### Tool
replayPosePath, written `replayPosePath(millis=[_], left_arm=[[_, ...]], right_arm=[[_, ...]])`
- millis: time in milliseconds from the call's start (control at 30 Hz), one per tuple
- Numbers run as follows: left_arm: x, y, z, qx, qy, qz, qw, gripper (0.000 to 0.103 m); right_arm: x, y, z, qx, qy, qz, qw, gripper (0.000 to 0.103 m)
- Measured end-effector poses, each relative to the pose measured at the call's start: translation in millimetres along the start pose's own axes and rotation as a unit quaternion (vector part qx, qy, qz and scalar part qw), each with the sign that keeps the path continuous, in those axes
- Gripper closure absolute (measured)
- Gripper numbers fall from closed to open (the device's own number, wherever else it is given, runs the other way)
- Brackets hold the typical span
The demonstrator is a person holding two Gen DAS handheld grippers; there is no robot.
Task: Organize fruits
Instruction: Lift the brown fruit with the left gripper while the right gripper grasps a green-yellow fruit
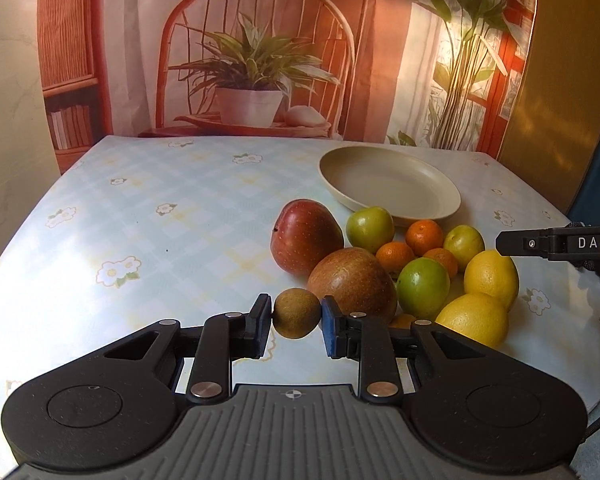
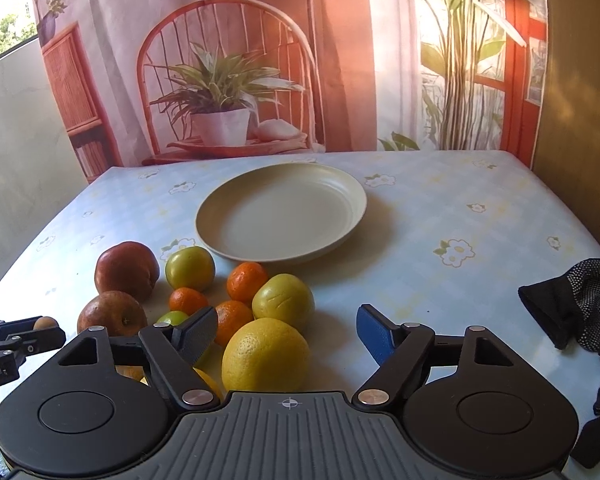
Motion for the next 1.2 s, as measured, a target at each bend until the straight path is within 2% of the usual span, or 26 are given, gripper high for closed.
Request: replayPosePath(millis=[167,467,700,800,967,1100,1200], left_arm=[[-1.8,8.6,22.5,-0.014,-0.016,0.01,0.9997,0.075],[-8.4,25.3,81.9,-0.049,-0.059,0.022,0.9968,0.075],[-8.2,32.7,124.8,-0.056,-0.085,0.03,0.9944,0.075],[-3.3,32.4,136.3,-0.054,-0.084,0.028,0.9946,0.075],[15.7,27.6,132.9,-0.043,-0.057,0.015,0.9973,0.075],[32.7,20.0,127.4,-0.022,-0.037,0.003,0.9991,0.075],[42.9,12.6,125.1,-0.004,-0.031,-0.004,0.9995,0.075]], right_arm=[[0.7,-6.6,14.0,0.008,-0.003,0.011,1.0,0.035],[3.1,-21.3,52.2,0.028,-0.019,0.026,0.999,0.037],[15.2,-27.1,73.1,0.034,-0.016,0.028,0.999,0.039],[19.4,-32.4,79.9,0.039,-0.014,0.023,0.999,0.039],[27.7,-40.4,68.9,0.06,0.007,0.024,0.998,0.039],[41.9,-43.7,42.5,0.082,0.051,0.029,0.995,0.048],[50.5,-43.2,30.7,0.105,0.069,0.044,0.991,0.05]])
Point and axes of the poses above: each gripper's, at about its wrist camera, not at the fingertips, and x roughly the way its jaws point, y to its left, z to its top, the point moved 8 cm from there along x, roughly the way its jaws point, and after that the axes turned 15 degrees about z, right-handed, at the moved point
